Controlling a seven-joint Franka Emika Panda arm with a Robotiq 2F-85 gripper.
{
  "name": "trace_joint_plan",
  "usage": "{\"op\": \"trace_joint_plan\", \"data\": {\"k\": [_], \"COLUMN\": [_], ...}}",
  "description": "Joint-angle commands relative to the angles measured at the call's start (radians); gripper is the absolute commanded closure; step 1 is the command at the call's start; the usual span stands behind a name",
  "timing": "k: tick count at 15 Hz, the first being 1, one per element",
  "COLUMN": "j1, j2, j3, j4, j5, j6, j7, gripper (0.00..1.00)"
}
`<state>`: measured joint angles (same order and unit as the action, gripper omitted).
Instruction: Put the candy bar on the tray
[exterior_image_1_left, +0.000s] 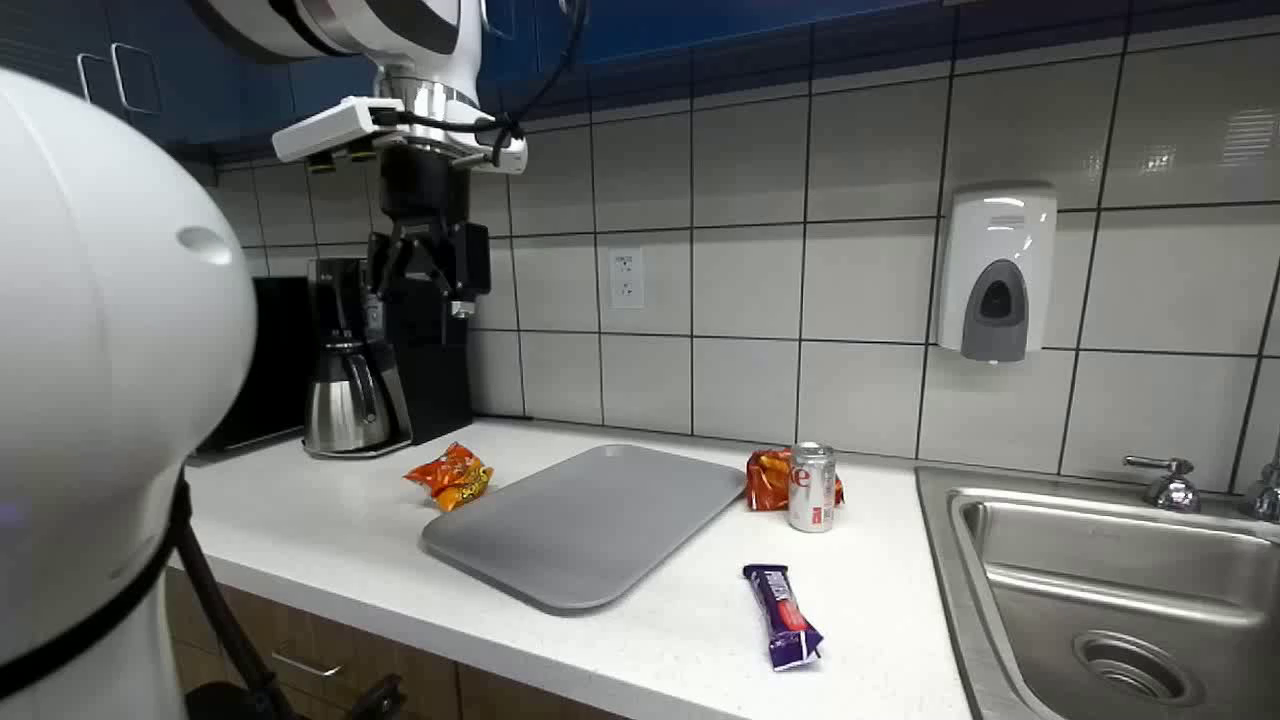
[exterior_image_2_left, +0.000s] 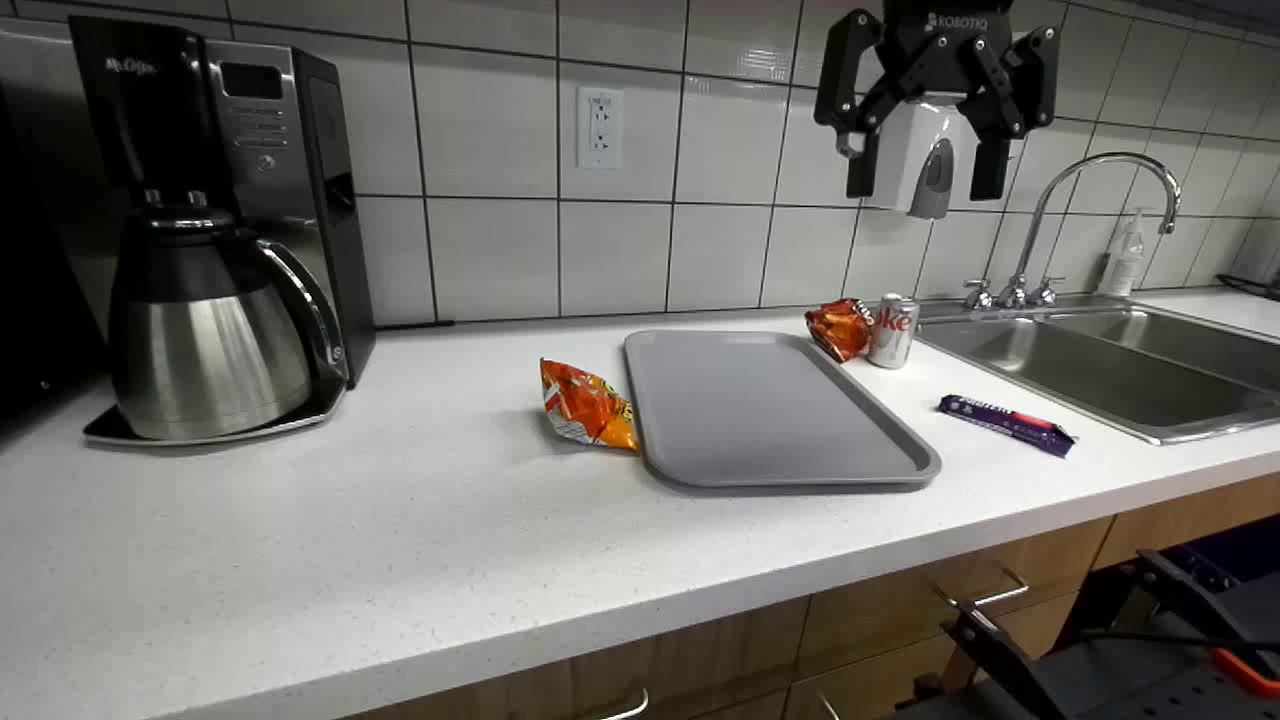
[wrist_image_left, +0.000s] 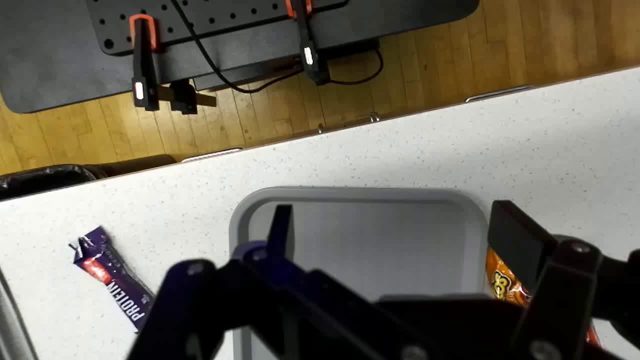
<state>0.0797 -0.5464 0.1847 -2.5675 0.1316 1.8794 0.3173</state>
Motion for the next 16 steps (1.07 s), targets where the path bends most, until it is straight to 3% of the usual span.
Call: {"op": "trace_joint_plan", "data": {"k": [1,12,16], "j1": [0.003,0.003,-0.003], "j2": [0.0,0.001,0.011], "j3": [-0.003,-0.003,-0.043], "j4": [0.001,0.001,-0.006], "j5": [-0.002,-0.002,-0.059], "j6": [-0.001,-0.001,-0.001], "j7": [0.001,0.001,-0.123], "gripper": [0.0,0.0,0.0]}}
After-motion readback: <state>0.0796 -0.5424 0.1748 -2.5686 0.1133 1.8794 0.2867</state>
